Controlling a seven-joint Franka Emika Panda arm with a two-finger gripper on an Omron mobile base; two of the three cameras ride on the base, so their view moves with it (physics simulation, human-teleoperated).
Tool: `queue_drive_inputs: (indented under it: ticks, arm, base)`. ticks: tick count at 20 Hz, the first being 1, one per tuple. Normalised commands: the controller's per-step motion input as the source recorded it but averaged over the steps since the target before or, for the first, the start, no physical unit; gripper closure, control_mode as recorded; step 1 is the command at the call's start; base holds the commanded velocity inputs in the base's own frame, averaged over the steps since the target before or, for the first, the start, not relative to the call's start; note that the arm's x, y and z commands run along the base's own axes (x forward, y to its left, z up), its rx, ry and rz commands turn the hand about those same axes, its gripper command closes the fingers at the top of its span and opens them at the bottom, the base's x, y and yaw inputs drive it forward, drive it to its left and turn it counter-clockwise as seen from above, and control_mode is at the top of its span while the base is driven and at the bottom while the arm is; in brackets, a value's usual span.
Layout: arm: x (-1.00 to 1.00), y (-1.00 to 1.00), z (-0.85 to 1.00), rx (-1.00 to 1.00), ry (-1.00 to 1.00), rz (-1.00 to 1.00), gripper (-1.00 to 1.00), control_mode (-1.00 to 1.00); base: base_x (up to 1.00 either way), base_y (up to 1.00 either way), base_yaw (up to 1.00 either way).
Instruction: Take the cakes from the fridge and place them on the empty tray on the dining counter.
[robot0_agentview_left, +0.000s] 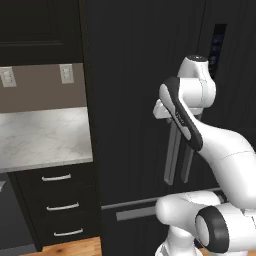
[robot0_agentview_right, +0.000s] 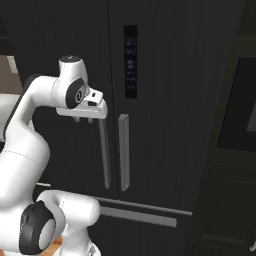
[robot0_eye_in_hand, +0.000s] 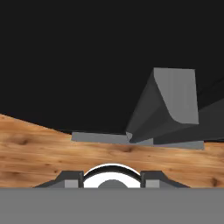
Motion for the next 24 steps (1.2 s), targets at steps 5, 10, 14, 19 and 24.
queue_drive_inputs:
  ticks: [5,10,14,19,24]
  arm:
    - [-0.53,0.0,0.0,0.0,-0.11,-0.01,-1.0,-1.0]
    - [-0.85,-0.01,-0.12,0.0,-0.2,-0.07,-1.0,-1.0]
    - [-0.73,-0.03,-0.09,0.0,-0.12,-0.08,-1.0,-1.0]
    - [-0.7,-0.12,-0.05,0.0,-0.09,-0.06,-1.0,-1.0]
    - [-0.55,-0.13,0.0,0.0,-0.05,-0.07,-1.0,-1.0]
  base:
    - [0.0,0.0,0.0]
    - [0.0,0.0,0.0]
    - [0.0,0.0,0.0]
    - [0.0,0.0,0.0]
    - [0.0,0.0,0.0]
